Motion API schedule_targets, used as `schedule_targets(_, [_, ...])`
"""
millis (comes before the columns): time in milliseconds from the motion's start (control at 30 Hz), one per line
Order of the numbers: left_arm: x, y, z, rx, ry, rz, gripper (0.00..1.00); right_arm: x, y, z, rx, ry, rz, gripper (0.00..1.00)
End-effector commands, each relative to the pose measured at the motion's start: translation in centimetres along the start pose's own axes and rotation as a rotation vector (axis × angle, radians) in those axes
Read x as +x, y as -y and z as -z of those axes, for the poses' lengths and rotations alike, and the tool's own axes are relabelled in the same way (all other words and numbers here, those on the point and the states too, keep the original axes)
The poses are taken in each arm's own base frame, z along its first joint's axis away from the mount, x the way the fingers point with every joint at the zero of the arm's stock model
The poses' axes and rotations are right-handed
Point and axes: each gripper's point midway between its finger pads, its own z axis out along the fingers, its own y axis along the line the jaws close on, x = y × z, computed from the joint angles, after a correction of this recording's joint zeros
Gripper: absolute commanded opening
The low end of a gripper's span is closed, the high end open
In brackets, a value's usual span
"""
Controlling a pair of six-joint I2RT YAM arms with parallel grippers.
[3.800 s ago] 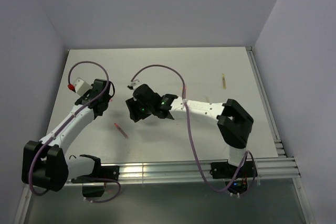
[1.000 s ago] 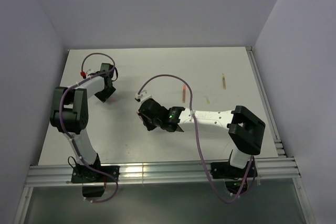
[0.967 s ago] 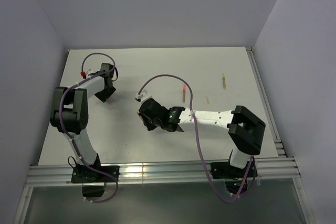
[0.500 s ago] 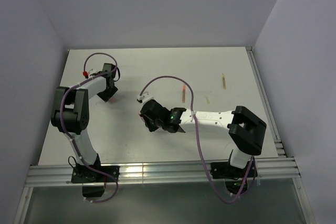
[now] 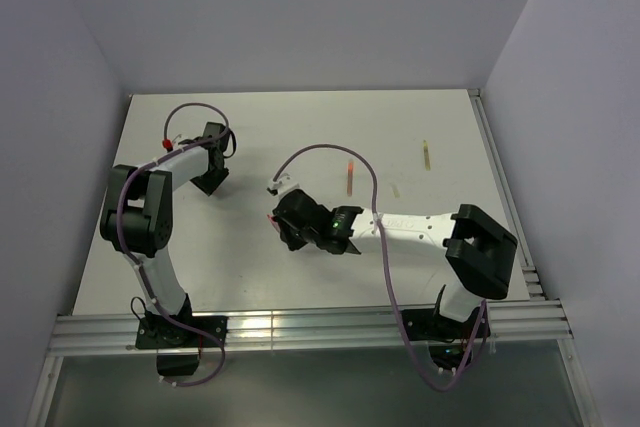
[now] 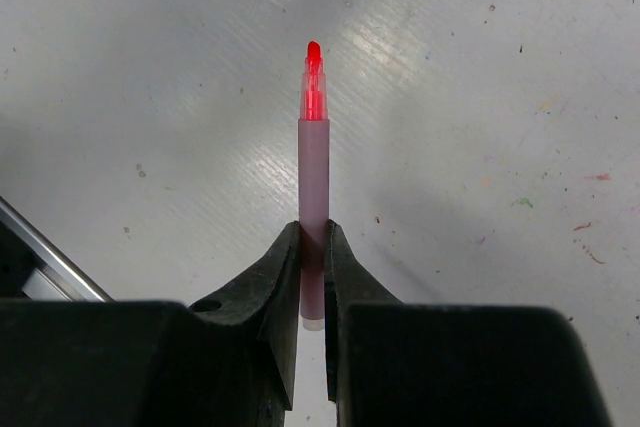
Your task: Insert the pens into the pen caps
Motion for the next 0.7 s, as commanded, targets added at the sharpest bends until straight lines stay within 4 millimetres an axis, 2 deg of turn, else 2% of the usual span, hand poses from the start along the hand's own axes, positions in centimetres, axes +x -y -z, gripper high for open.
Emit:
schedule_targets(0, [0.8,0.1,0.1,-0.023,-0.026,0.02,0.41,-1.9,-0.2,1.2,-0.023,0.074,-0.024,0.0])
schedule_targets(667, [0.4,-1.3,-1.3,-0.067,-0.034,0.032,0.38,-1.6,0.1,1.0,-0.023,0.063,-0.026,0.0])
